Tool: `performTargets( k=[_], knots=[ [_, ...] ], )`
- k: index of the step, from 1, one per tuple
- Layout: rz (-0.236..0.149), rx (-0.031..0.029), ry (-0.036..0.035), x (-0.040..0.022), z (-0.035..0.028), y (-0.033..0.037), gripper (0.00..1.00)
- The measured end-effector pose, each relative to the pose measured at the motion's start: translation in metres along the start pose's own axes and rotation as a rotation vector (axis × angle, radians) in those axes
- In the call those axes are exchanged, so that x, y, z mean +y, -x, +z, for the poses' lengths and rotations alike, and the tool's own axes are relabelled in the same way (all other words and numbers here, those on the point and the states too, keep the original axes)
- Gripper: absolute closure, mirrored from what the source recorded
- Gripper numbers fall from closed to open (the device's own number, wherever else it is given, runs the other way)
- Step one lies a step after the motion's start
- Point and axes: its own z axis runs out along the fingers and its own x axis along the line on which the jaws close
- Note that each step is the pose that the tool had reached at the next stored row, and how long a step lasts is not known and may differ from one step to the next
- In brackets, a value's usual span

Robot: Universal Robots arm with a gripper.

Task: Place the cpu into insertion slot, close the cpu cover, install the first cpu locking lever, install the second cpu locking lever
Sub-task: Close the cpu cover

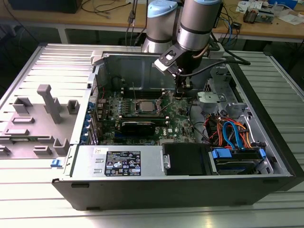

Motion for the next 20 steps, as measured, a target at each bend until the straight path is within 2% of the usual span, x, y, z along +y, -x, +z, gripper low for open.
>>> performTargets(
  k=[3,13,20],
  knots=[
    [0.0,0.0,0.0002,0.0001,0.0024,0.0,0.89],
    [0.0,0.0001,0.0003,-0.0006,0.0029,-0.0001,0.89],
    [0.0,0.0001,0.0002,-0.0106,0.0032,-0.0009,0.89]
  ],
)
